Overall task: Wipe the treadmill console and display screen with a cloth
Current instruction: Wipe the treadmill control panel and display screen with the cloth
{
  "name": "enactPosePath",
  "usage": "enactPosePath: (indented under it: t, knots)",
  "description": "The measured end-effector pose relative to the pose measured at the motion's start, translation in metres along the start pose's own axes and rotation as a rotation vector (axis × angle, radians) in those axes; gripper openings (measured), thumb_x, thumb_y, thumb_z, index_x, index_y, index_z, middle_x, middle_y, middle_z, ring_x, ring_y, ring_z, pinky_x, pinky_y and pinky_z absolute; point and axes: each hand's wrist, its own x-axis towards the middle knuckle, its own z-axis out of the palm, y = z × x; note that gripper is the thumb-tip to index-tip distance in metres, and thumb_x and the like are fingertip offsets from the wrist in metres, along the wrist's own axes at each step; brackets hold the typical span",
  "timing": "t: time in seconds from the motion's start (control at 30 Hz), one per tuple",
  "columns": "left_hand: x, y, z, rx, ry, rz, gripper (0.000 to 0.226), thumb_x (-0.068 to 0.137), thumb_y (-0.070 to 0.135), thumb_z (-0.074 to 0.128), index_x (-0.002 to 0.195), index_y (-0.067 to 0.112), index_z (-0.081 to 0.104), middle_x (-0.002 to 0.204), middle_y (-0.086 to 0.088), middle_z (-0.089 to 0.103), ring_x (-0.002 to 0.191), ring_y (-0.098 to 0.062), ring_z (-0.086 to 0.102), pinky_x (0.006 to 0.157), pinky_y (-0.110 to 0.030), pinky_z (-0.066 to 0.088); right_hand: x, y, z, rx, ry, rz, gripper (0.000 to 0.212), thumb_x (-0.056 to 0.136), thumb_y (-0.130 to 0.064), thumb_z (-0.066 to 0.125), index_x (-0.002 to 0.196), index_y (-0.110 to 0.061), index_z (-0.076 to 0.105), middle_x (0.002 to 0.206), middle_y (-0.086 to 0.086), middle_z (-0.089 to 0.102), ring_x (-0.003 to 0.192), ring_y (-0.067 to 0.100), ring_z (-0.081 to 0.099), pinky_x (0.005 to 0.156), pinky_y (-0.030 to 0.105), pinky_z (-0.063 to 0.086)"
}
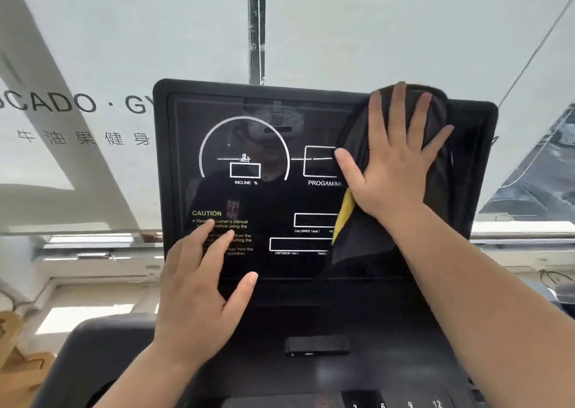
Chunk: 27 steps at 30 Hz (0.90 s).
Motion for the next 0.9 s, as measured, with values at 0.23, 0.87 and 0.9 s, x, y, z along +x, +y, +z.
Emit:
enactPosePath:
  t: [0.23, 0.87, 0.9]
  knots:
    - [0.001, 0.008, 0.002, -0.016, 0.134, 0.033, 0.058, 0.086, 0.045, 0.056, 0.129, 0.006, 0.063, 0.140, -0.014, 0.054, 0.127, -0.033, 0.050, 0.116, -0.031, 0.025, -0.021, -0.092, 0.014, -0.012, 0.002, -0.349, 0.082, 0.096, -0.072, 0.037, 0.164, -0.028, 0.020, 0.173, 0.002, 0.010, 0.159, 0.036, 0.003, 0.118, 0.074, 0.001]
    - [0.007, 0.084, 0.060, 0.148, -0.096, 0.294, 0.059, 0.078, 0.048, 0.060, 0.127, 0.016, 0.068, 0.145, -0.009, 0.053, 0.135, -0.033, 0.047, 0.108, -0.051, 0.039, -0.062, 0.117, 0.014, -0.017, 0.004, -0.089, 0.084, 0.087, -0.061, 0.050, 0.161, -0.028, 0.027, 0.172, 0.004, 0.017, 0.158, 0.039, 0.010, 0.117, 0.076, 0.013]
    - [0.008, 0.085, 0.060, 0.156, -0.095, 0.293, 0.059, 0.078, 0.048, 0.059, 0.127, 0.016, 0.068, 0.144, -0.009, 0.053, 0.134, -0.033, 0.047, 0.108, -0.051, 0.039, -0.044, 0.116, 0.007, 0.021, 0.013, -0.037, 0.084, 0.089, -0.061, 0.048, 0.162, -0.028, 0.024, 0.173, 0.004, 0.014, 0.158, 0.039, 0.007, 0.119, 0.074, 0.013]
